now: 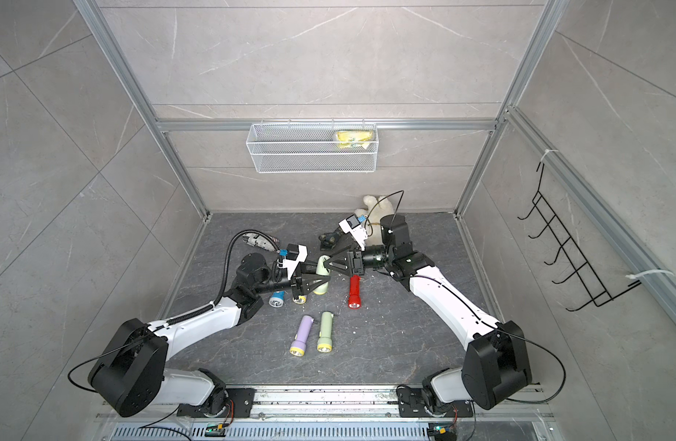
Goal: Close the plug at the bottom of the flashlight
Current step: Close the plug of the flashlight.
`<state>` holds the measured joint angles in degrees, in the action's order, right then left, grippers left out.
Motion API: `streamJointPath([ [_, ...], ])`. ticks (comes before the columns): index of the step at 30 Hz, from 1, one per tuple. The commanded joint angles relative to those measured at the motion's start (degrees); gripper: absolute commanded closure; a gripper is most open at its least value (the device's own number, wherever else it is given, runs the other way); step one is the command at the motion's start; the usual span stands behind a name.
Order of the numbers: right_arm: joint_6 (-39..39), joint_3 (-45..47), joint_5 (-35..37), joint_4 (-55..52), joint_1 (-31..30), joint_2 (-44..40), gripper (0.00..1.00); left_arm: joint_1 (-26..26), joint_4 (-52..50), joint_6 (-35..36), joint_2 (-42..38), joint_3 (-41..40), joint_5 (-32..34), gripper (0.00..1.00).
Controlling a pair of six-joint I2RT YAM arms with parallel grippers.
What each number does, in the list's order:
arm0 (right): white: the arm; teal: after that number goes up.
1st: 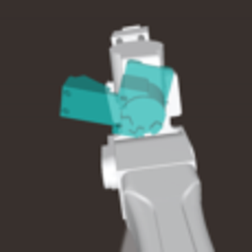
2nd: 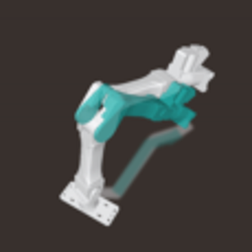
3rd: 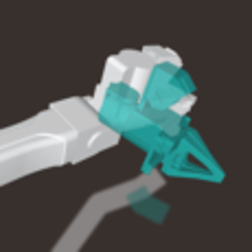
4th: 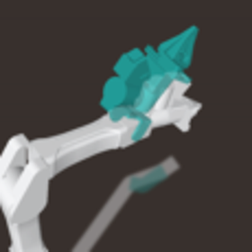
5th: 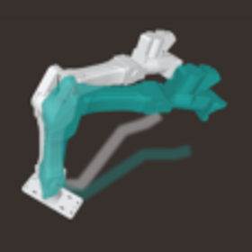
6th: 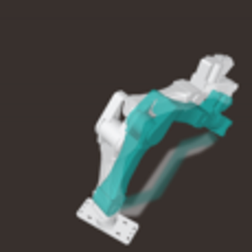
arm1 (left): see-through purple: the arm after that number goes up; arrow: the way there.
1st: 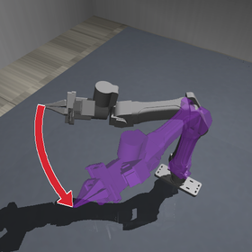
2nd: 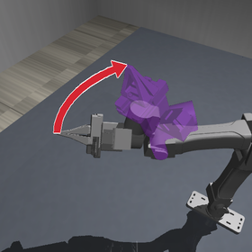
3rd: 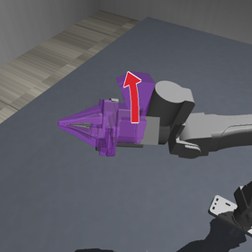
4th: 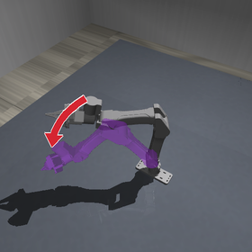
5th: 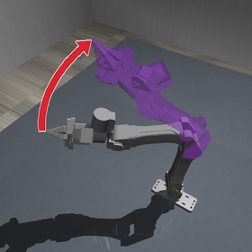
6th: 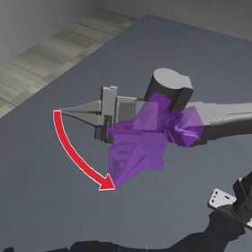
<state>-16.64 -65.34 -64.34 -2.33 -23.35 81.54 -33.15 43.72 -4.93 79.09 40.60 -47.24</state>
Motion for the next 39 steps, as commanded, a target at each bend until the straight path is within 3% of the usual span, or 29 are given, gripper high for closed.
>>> streamJointPath([
  [1,0.9,-0.27,-2.63,0.43,-0.21,-0.88,0.41,-0.25,2.42,1.3,-2.27,1.9,-2.02,1.0],
  [4,0.16,-0.25,-3.1,1.45,-0.24,-0.25,0.43,-0.52,2.55,1.31,-2.49,1.85,-2.21,1.0],
  [14,-13.5,1.17,-7.18,20.08,-0.17,1.24,0.42,-1.61,4.11,0.01,-2.89,2.28,-4.4,1.0],
  [26,-12.19,5.52,-5.3,19.98,-0.29,-0.24,0.36,-1.57,6.76,-2.78,-2.4,3.06,-5.4,1.0],
  [34,-13.56,6.15,-5.26,22.95,-0.45,0.37,0.47,-1.65,5.46,-2.88,-2.43,3.57,-5.32,1.0],
  [39,-15.2,7.13,-5.14,25.6,-0.76,0.86,0.49,-1.66,5.8,-2.96,-2.35,3.87,-5.23,1.0],
])
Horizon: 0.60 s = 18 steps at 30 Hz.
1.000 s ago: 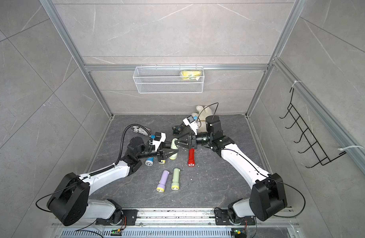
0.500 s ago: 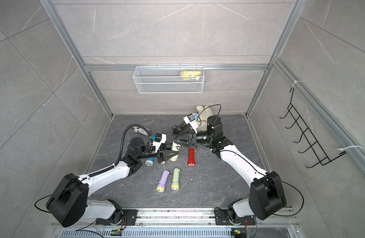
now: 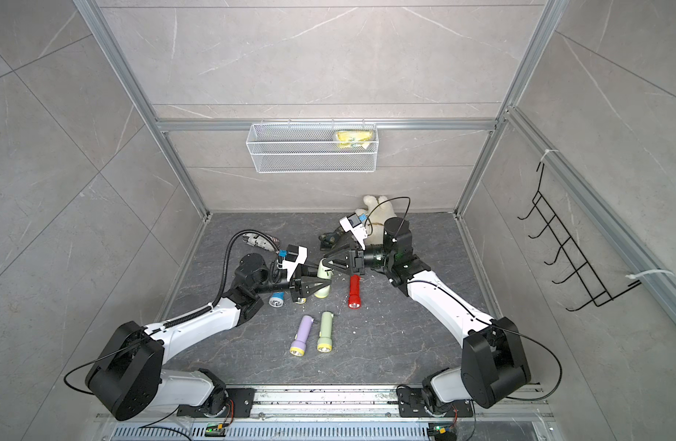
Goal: Close the plug at the bottom of the flashlight
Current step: Close the plug of the flashlight.
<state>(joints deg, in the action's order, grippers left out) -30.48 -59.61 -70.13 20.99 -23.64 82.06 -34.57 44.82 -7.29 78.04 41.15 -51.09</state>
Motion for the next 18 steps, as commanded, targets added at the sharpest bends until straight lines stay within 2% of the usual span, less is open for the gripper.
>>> streamJointPath([
  [1,-1.97,1.83,0.78,3.33,-0.62,0.46,0.5,-0.24,4.99,-0.53,-1.31,3.33,-1.25,1.0],
  [5,-3.11,3.07,1.03,5.31,-1.4,1.5,0.51,-0.24,4.09,0.44,-1.66,4.08,-1.23,1.0],
  [18,-0.73,3.27,1.05,3.53,-3.68,4.37,0.71,-0.5,2.06,4.77,-5.21,4.88,-0.15,1.0],
])
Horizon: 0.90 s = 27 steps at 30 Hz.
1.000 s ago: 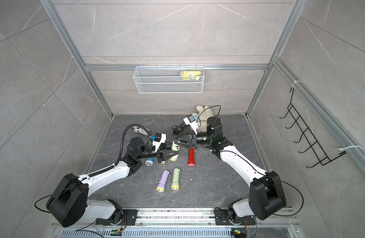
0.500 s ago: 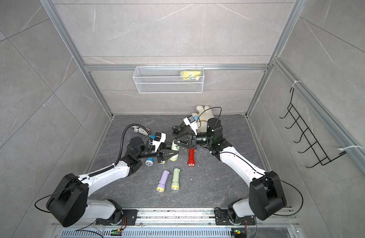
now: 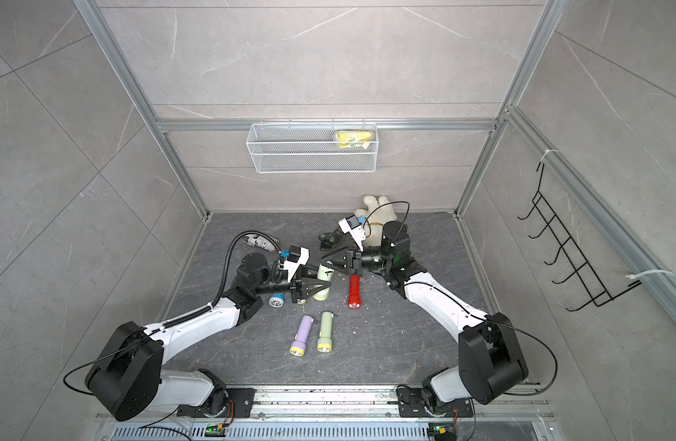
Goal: Close the plug at the bottom of the flashlight
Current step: Close the plug of the flashlight.
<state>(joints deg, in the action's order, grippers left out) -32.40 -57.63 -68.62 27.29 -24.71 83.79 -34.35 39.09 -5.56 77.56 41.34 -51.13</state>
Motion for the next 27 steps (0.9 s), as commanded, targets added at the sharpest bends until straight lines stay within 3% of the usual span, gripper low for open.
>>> streamJointPath([
  [1,1.05,1.29,-0.46,-2.42,-2.79,3.02,0.72,-0.72,7.38,3.53,-5.03,4.87,-0.05,1.0],
  [8,0.24,1.29,-0.46,-0.99,-3.33,4.45,0.74,-0.92,4.95,5.53,-6.45,5.58,-0.04,1.0],
  [18,0.72,0.09,1.5,-2.55,-2.6,3.47,0.92,-0.9,3.92,4.83,-7.67,4.21,0.31,1.0],
  [27,2.94,-1.88,8.23,-8.27,-0.19,1.73,0.85,-0.96,2.19,5.16,-7.63,4.26,0.15,1.0],
])
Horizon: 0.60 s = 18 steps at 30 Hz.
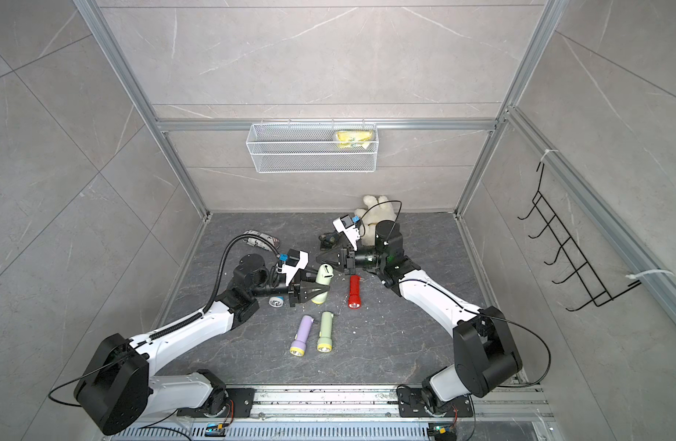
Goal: Close the plug at the bottom of the flashlight
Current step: Close the plug of the flashlight, then place the flashlight at the center of the board.
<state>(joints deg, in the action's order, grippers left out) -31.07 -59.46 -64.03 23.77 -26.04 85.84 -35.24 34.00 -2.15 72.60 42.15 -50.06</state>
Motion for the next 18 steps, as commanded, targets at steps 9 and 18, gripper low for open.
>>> streamJointPath([
  [9,10.04,-1.16,25.86,-23.69,4.62,-4.62,0.65,-0.1,2.91,2.22,-2.18,3.83,2.49,1.0],
  [18,12.66,0.9,51.48,-37.19,4.71,-8.29,0.44,-0.73,-22.14,-7.42,6.41,14.51,26.62,1.0],
])
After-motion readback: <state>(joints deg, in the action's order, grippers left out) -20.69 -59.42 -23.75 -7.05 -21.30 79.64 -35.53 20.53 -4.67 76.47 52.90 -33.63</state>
